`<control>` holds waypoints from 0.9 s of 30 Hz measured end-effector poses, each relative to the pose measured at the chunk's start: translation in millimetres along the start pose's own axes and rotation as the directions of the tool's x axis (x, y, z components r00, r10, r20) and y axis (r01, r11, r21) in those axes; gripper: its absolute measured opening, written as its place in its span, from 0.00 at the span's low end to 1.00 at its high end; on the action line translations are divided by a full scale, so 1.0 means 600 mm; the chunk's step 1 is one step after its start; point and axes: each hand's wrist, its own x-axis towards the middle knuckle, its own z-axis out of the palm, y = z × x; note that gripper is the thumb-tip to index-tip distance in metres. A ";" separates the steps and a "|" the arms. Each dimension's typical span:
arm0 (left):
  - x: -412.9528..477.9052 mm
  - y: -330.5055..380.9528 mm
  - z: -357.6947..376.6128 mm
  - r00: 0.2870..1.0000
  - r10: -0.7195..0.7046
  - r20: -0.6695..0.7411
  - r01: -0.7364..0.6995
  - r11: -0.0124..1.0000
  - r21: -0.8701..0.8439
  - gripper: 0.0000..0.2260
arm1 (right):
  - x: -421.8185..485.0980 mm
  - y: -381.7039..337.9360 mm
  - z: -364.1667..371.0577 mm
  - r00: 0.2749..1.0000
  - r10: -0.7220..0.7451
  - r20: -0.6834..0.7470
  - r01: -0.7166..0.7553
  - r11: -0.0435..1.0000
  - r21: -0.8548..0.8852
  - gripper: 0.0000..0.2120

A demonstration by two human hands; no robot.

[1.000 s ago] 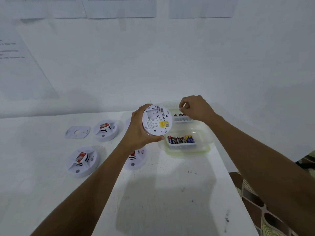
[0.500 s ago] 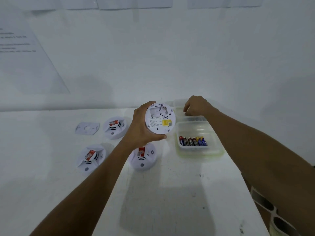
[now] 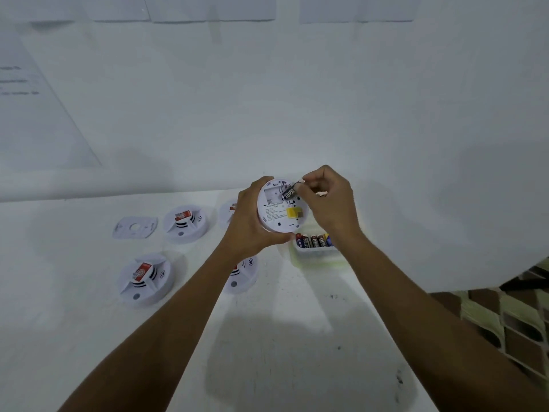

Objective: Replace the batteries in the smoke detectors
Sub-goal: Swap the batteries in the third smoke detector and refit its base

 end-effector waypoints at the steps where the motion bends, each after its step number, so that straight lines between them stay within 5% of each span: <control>1: -0.001 0.003 0.002 1.000 0.011 -0.008 -0.012 1.000 -0.004 0.37 | -0.007 0.005 0.006 0.999 -0.019 -0.039 0.018 0.999 -0.032 0.05; 9: -0.005 0.000 0.012 1.000 -0.005 -0.026 0.003 0.995 -0.096 0.39 | -0.044 0.034 0.034 0.965 -0.255 -0.065 0.232 0.940 -0.252 0.10; 15: 0.004 -0.019 0.003 0.999 -0.018 0.038 0.022 0.993 -0.112 0.43 | -0.041 0.054 0.015 0.907 -0.380 0.181 0.421 0.807 -0.415 0.17; 21: 0.008 -0.028 -0.004 0.997 -0.043 0.061 0.051 0.991 -0.124 0.45 | 0.055 0.033 -0.047 0.933 -0.182 0.310 0.243 0.955 -0.169 0.08; 24: 0.017 -0.029 -0.006 0.996 -0.059 0.059 0.066 0.992 -0.112 0.46 | 0.123 0.047 -0.064 0.943 -0.096 0.319 0.219 0.899 -0.378 0.04; 27: 0.021 -0.034 -0.011 0.996 -0.068 0.059 0.073 0.993 -0.092 0.46 | 0.181 0.084 -0.056 0.907 0.113 0.406 0.208 0.719 -0.664 0.01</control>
